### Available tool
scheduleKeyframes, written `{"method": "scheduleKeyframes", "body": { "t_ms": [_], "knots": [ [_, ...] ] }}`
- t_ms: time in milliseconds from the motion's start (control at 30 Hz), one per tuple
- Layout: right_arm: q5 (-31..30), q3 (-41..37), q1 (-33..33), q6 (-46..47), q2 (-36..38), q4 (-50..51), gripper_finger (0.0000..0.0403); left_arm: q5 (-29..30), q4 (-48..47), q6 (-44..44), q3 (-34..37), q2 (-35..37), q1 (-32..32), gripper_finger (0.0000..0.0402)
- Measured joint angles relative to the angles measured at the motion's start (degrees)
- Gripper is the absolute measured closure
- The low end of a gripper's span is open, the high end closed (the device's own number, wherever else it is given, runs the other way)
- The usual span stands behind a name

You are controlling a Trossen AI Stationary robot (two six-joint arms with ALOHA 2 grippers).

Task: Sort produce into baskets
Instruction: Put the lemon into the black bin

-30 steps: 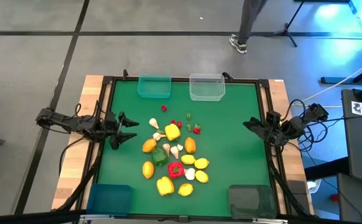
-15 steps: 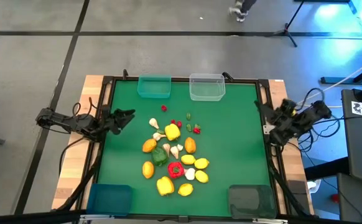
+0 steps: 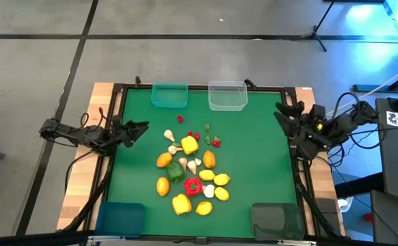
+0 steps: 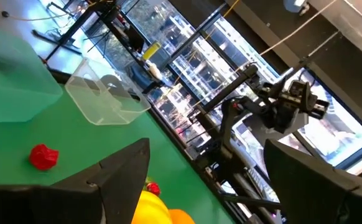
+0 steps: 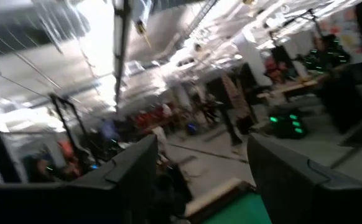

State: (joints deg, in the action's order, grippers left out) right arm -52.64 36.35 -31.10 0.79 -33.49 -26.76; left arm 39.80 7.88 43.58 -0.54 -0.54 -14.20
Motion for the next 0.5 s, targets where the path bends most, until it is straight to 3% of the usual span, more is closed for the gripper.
{"method": "scheduleKeyframes", "body": {
  "t_ms": [167, 333, 500],
  "knots": [
    [-1.95, 7.21, 0.01, 0.3, -9.63, 7.83, 0.0157, 1.08, 5.39, 2.5, 0.02, -0.02, 0.0, 0.0093],
    [-2.24, 20.24, 0.01, 2.0, -20.34, 18.43, 0.0157, -4.68, 16.92, 3.23, -1.88, -0.04, 0.0, 0.0093],
    [-5.07, 36.59, 0.57, 10.68, -28.84, 43.39, 0.0157, -7.08, 17.83, -5.24, -10.58, -1.22, 0.0, 0.0093]
  ]
}}
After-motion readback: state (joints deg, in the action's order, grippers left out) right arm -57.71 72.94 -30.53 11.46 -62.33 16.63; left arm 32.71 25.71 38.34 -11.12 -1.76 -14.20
